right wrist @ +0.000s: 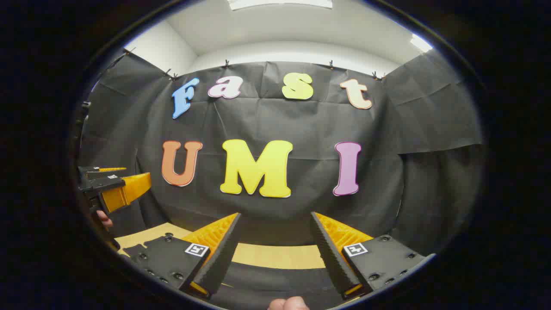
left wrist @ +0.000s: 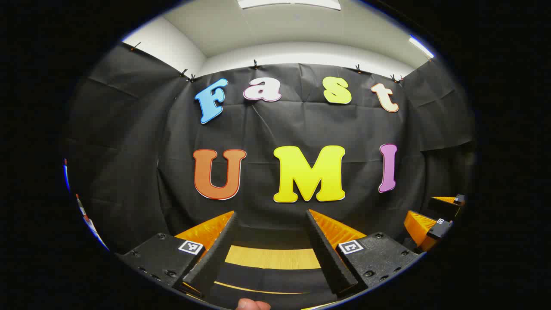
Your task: Grasp the waist and the cuffs of the jeans and fold them to make the two legs overlap; first hold the waist and fold one-third of the jeans toward the cuffs, then hold the cuffs and fold the remaining one-third in the same direction to finish folding.
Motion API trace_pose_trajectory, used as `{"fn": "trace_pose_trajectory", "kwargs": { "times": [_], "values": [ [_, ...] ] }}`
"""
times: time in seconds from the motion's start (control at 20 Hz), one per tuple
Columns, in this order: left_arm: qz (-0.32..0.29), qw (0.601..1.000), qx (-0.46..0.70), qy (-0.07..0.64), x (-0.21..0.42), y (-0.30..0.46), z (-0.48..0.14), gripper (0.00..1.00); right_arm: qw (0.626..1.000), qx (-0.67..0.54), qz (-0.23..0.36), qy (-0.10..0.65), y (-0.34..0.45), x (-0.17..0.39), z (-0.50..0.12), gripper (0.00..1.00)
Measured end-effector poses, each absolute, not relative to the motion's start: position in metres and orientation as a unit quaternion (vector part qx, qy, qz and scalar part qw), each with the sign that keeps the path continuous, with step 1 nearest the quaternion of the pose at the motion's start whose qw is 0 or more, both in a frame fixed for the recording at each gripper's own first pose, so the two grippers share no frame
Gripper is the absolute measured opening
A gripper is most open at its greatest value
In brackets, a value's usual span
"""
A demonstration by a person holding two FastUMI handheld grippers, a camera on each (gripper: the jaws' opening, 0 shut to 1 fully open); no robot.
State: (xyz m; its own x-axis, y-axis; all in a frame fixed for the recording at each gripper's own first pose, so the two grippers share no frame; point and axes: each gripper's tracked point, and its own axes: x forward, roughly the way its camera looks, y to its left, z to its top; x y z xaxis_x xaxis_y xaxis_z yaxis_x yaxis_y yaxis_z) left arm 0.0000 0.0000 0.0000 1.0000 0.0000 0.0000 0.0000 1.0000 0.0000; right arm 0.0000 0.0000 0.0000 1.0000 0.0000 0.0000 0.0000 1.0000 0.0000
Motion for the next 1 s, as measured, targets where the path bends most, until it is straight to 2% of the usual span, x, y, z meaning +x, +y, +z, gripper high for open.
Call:
{"fn": "trace_pose_trajectory", "kwargs": {
  "times": [0.95, 1.0],
  "values": [
    [0.001, 1.0, -0.003, 0.004, 0.003, -0.005, -0.007, 0.98, 1.0, -0.004, -0.023, 0.005, -0.04, 0.003, -0.01, 0.96],
    [0.0, 1.0, -0.003, 0.008, 0.004, -0.006, -0.011, 1.0, 1.0, -0.006, -0.025, 0.009, -0.046, 0.003, -0.013, 0.98]
  ]
}}
